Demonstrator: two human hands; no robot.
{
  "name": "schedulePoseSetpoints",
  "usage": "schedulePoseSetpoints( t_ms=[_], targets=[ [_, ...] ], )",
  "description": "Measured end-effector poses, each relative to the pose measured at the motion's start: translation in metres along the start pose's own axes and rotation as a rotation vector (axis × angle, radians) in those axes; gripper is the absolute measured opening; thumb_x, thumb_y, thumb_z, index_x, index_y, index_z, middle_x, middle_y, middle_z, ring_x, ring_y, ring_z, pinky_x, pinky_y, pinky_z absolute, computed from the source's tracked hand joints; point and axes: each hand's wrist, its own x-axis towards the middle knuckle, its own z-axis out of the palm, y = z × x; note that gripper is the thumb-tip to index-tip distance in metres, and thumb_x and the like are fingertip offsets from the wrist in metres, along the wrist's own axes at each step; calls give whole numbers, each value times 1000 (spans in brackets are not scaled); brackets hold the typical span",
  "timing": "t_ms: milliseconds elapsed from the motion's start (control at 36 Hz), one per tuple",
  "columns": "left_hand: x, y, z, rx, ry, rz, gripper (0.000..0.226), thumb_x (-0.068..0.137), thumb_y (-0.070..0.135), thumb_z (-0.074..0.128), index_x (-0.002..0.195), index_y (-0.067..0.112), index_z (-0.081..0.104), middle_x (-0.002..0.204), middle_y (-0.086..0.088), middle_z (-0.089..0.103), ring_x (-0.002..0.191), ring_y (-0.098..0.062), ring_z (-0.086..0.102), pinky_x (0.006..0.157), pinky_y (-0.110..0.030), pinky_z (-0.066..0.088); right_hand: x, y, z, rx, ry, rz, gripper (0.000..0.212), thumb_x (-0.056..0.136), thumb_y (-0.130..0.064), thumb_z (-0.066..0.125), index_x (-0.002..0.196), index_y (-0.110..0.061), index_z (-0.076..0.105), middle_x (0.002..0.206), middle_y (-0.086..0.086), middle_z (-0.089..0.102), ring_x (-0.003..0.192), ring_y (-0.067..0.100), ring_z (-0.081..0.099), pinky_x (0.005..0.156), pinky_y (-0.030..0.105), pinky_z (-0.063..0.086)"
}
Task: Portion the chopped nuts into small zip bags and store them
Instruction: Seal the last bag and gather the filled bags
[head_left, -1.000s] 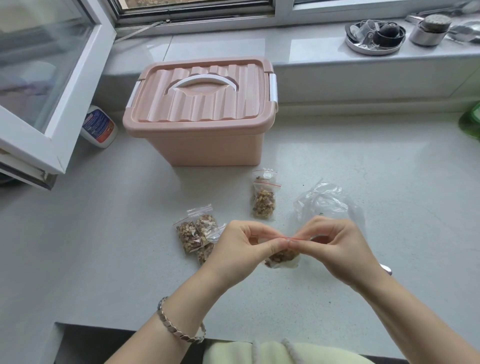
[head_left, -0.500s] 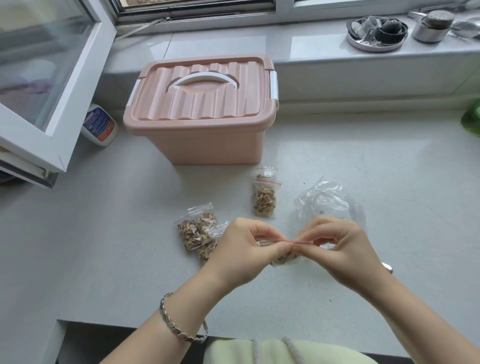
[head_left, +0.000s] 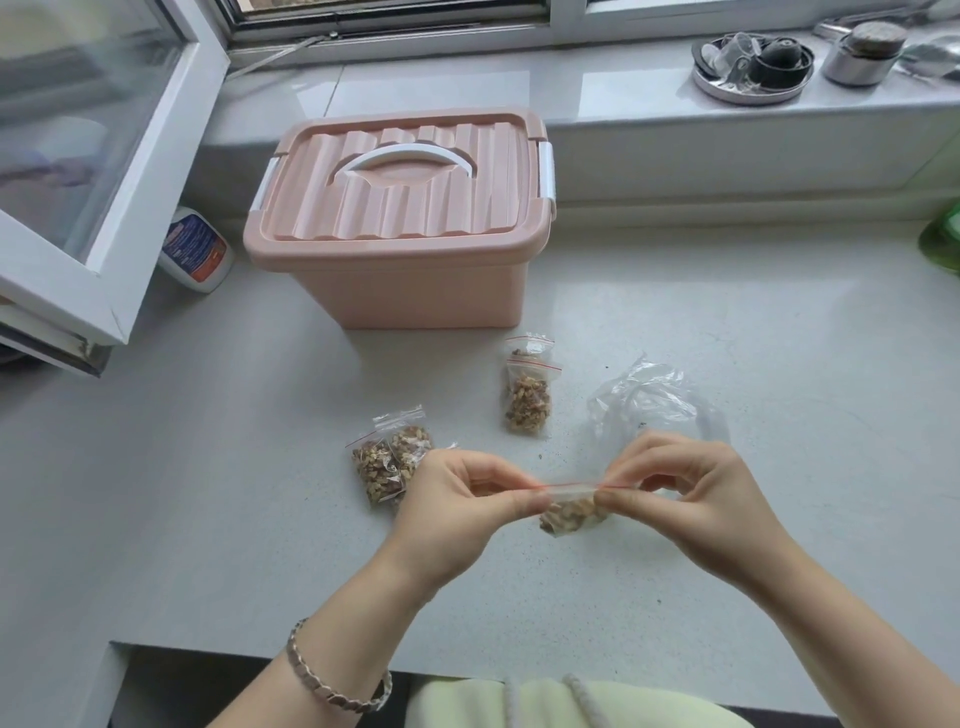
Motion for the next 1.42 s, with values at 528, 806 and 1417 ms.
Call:
schedulePoseSetpoints(
  t_ms=[528,806,1417],
  targets=[
    [-14,0,6,366,135,274,5,68,26,78,67,27,74,67,12,70,71,-6,64,72,-35,50,10,-9,19,-594,-80,-374,16,73,-30,58,70,-17,67,69,-9,62,62,7,56,55,29,48],
    [-18,-8,8,346,161,292,6,65,28,74,69,26,72,64,12,69,66,-6,63,67,-22,49,9,6,19,-695,-32,-559,13,77,-22,62,67,-13,63,67,-6,60,61,9,47,54,21,36],
    [8,-55,-30,155,349,-41,13,82,6,65,70,7,61,67,1,69,64,-7,64,63,-17,48,65,40,4,-848,-130,-51,28,82,-35,64,70,-10,68,69,1,64,68,21,59,60,30,46]
  ],
)
